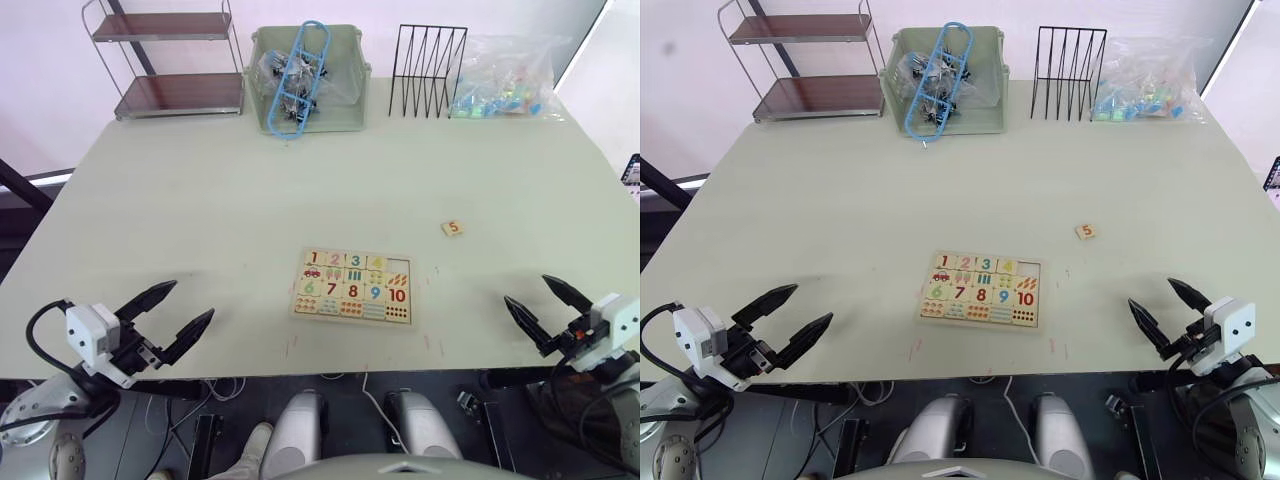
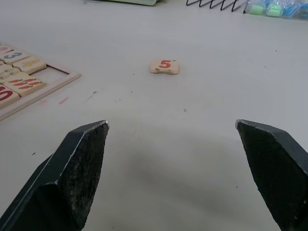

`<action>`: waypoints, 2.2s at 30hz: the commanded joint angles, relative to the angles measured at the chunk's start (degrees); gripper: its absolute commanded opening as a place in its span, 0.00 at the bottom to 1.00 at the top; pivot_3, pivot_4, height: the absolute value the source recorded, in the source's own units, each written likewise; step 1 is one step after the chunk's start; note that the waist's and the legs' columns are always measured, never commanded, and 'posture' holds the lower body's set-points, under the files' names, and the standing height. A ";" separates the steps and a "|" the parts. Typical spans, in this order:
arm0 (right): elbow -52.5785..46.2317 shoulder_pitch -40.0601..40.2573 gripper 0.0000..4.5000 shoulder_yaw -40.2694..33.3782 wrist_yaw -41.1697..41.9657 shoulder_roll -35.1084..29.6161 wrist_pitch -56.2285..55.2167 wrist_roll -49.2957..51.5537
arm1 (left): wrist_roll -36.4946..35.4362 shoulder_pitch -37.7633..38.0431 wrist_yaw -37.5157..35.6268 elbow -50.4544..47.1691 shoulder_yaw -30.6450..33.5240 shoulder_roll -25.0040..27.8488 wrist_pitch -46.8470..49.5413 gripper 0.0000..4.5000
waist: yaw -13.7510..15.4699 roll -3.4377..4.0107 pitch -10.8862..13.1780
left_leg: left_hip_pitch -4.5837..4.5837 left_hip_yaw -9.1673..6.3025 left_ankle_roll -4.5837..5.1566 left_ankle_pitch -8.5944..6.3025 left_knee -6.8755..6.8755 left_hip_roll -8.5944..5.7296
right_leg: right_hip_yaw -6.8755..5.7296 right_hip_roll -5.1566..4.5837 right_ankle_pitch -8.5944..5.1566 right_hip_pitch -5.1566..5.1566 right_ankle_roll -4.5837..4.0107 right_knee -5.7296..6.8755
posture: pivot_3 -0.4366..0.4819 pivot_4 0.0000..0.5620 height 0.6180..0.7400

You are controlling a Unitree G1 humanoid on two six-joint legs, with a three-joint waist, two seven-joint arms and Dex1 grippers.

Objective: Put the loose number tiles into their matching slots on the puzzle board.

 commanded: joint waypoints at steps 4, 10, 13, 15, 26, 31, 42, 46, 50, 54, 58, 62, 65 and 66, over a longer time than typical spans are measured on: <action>-1.28 0.02 0.98 -0.26 0.18 -0.05 -1.03 0.72 | -0.26 -0.06 -0.12 -0.75 0.74 0.56 -0.48 1.00 | -0.01 0.00 0.00 | 0.00 0.23 0.00 0.00 0.00 0.00 | 0.00 0.00 0.00 0.00 0.00 0.00 | 0.48 0.27 1.00; -0.74 -2.33 0.98 0.56 -1.49 0.91 -0.05 0.83 | 0.32 -1.07 -1.41 0.25 -0.13 1.11 -1.00 1.00 | -0.01 0.00 0.00 | 0.02 0.29 0.00 0.00 0.00 0.01 | 0.01 0.01 0.01 0.00 -0.01 0.00 | 0.48 0.27 1.00; -1.47 -4.40 0.98 1.16 -3.79 1.25 3.10 1.52 | 0.84 -2.22 -3.06 0.98 -1.03 1.82 -1.17 1.00 | -0.03 -0.01 -0.01 | 0.03 0.31 0.00 0.00 0.00 0.02 | 0.02 0.02 0.04 0.00 -0.06 0.00 | 0.48 0.27 1.00; -1.80 -6.01 0.98 1.52 -4.95 1.08 4.99 2.07 | 1.15 -3.23 -4.51 1.53 -1.86 2.67 -1.43 1.00 | -0.02 0.00 -0.01 | 0.03 0.33 0.00 0.00 0.00 0.02 | 0.03 0.02 0.06 0.00 -0.09 0.00 | 0.48 0.27 1.00; -3.92 -16.86 0.98 7.58 -15.01 0.29 16.47 -3.08 | -1.16 -10.40 -11.58 0.29 -6.40 6.95 1.86 1.00 | -0.14 -0.01 -0.01 | 0.02 0.36 0.00 0.00 0.00 0.01 | 0.06 0.05 0.08 -0.02 -0.09 0.03 | 0.48 0.27 1.00; -3.16 -23.43 0.98 12.69 -19.08 0.61 21.04 -7.40 | -2.18 -13.52 -13.75 -0.80 -7.87 7.92 3.53 1.00 | -0.15 -0.01 -0.01 | 0.02 0.36 0.00 0.00 0.01 0.00 | 0.07 0.06 0.12 -0.02 -0.03 0.05 | 0.48 0.27 1.00; 2.74 -34.13 0.98 17.37 -24.28 1.15 30.56 -12.42 | -4.95 -14.57 -18.81 -1.06 -7.70 9.82 5.94 1.00 | -0.17 0.00 -0.01 | -0.01 0.33 0.01 0.01 0.01 -0.01 | 0.07 0.07 0.14 -0.04 -0.02 0.06 | 0.48 0.27 1.00; 5.70 -37.16 0.98 17.99 -24.38 1.19 33.65 -12.72 | -5.96 -14.38 -19.47 -2.49 -7.67 10.05 7.24 1.00 | -0.25 0.00 -0.01 | 0.00 0.34 0.01 0.01 0.01 -0.01 | 0.08 0.07 0.15 -0.05 -0.01 0.07 | 0.48 0.27 1.00; 7.96 -39.13 0.98 18.79 -23.87 1.35 35.05 -13.51 | -6.19 -14.12 -19.83 -2.96 -7.64 9.93 7.65 1.00 | -0.33 0.00 -0.01 | -0.01 0.33 0.01 0.01 0.00 -0.01 | 0.08 0.10 0.16 -0.06 0.01 0.07 | 0.48 0.27 1.00; 10.02 -40.35 0.98 19.51 -22.82 1.28 35.20 -13.70 | -5.78 -13.99 -20.29 -2.29 -7.74 9.62 7.09 1.00 | -0.33 0.00 -0.01 | -0.01 0.33 0.01 0.00 0.00 0.00 | 0.08 0.10 0.17 -0.05 0.03 0.07 | 0.48 0.27 1.00; 13.30 -42.07 0.98 20.28 -21.90 0.72 34.53 -14.85 | -5.70 -14.38 -20.45 -1.94 -8.00 9.37 6.94 1.00 | -0.33 0.00 -0.01 | -0.01 0.34 0.01 0.01 0.01 -0.01 | 0.09 0.10 0.17 -0.05 0.02 0.07 | 0.48 0.27 1.00; 16.04 -43.42 0.98 20.23 -22.10 0.87 34.11 -16.05 | -5.50 -14.90 -20.42 -1.56 -8.31 9.15 6.81 1.00 | -0.33 0.00 -0.01 | -0.01 0.33 0.01 0.01 0.01 -0.01 | 0.08 0.11 0.18 -0.05 0.03 0.07 | 0.48 0.27 1.00; 16.86 -43.75 0.80 20.31 -21.53 0.82 33.81 -16.44 | -5.40 -15.07 -20.50 -1.38 -8.38 9.02 6.66 1.00 | -0.32 0.00 -0.01 | -0.01 0.33 0.01 0.01 0.01 -0.01 | 0.09 0.11 0.20 -0.05 0.07 0.07 | 0.48 0.27 1.00; 16.63 -43.63 0.61 20.28 -21.11 0.72 34.29 -16.18 | -5.30 -15.22 -20.50 -1.21 -8.49 8.92 6.55 1.00 | -0.28 0.00 -0.01 | -0.01 0.33 0.01 0.01 0.01 -0.01 | 0.09 0.11 0.20 -0.05 0.08 0.07 | 0.48 0.27 1.00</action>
